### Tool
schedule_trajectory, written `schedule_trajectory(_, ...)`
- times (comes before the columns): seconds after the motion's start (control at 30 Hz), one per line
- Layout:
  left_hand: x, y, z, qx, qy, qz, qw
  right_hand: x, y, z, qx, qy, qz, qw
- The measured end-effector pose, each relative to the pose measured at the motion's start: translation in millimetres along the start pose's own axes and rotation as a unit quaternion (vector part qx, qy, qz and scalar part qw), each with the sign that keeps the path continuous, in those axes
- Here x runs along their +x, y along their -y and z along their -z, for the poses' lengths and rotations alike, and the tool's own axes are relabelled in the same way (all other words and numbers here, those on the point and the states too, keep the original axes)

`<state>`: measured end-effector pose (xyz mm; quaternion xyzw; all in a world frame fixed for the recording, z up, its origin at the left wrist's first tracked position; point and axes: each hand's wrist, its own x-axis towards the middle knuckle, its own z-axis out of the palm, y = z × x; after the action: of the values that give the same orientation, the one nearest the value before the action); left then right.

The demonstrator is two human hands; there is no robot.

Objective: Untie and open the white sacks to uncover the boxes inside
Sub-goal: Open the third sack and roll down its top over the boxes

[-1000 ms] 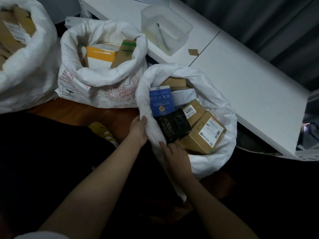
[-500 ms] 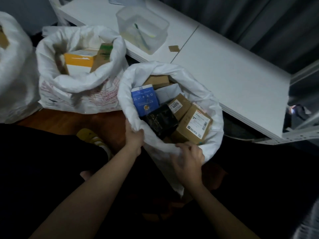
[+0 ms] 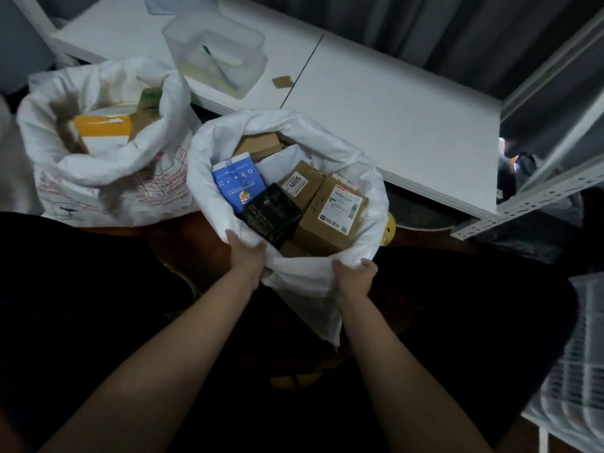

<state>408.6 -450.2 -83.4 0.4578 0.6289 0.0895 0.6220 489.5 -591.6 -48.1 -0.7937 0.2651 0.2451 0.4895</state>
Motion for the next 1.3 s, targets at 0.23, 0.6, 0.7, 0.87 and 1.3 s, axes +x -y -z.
schedule_trajectory(0.23, 7, 7, 5, -0.267, 0.002, 0.023, 0.963, 20, -4, 24, 0.387, 0.16, -0.054, 0.907)
schedule_trajectory(0.6, 4, 7, -9, 0.002, 0.044, 0.145, 0.988, 29, -14, 8, -0.087, 0.003, 0.069, 0.994)
schedule_trajectory(0.7, 3, 11, -12, 0.026, 0.094, 0.162, 0.982, 25, -5, 0, -0.161, 0.063, 0.038, 0.984)
schedule_trajectory(0.87, 12, 29, -12, -0.044, 0.081, 0.088, 0.992, 23, -3, -10, -0.271, 0.069, 0.044, 0.959)
schedule_trajectory(1.3, -13, 23, -2, -0.345, 0.086, 0.064, 0.932, 29, -5, 1, 0.172, 0.097, -0.02, 0.98)
